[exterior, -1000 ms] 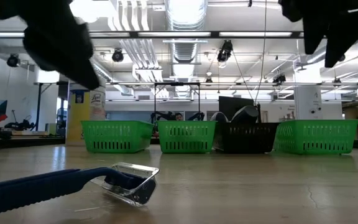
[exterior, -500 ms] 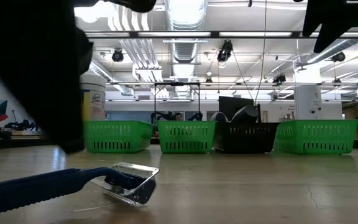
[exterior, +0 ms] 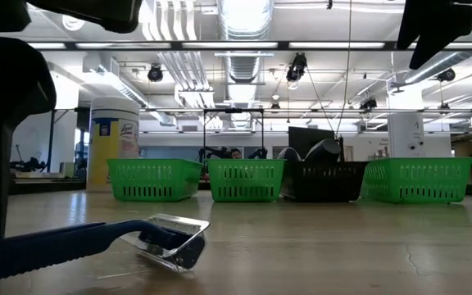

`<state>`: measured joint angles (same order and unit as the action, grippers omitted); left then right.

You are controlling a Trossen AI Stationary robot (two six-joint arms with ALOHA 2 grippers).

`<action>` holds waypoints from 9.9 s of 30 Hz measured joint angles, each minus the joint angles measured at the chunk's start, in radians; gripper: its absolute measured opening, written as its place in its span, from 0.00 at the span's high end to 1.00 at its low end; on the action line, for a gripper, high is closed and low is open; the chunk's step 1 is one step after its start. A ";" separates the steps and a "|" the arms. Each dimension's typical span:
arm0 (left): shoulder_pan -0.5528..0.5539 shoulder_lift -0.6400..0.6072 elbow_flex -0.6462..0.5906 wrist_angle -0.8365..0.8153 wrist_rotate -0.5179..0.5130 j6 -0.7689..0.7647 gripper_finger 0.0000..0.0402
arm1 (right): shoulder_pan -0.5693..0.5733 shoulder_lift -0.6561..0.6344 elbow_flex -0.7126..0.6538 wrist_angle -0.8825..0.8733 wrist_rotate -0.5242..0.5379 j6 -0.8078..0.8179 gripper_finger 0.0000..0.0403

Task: Pick & Place Travel size toiletries
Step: Put the blue razor into the right green bin, then return to Home Position

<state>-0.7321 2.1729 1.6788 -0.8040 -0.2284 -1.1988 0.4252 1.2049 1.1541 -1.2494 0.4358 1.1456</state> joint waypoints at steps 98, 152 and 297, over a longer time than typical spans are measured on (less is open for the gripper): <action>0.800 -0.725 -0.704 1.484 0.411 0.391 0.90 | -0.331 0.001 -0.081 1.208 -0.153 -0.342 0.19; 0.797 -0.658 -0.650 1.308 0.380 0.423 0.44 | -0.369 -0.002 -0.079 1.000 -0.100 -0.305 0.92; 1.862 -2.046 -1.343 0.660 -0.201 1.381 0.28 | -1.215 0.433 0.308 1.134 -0.537 -0.860 0.63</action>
<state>1.1304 0.1272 0.3360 -0.1444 -0.4293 0.1827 -0.7895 1.6375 1.4624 -0.1150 -0.1017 0.2855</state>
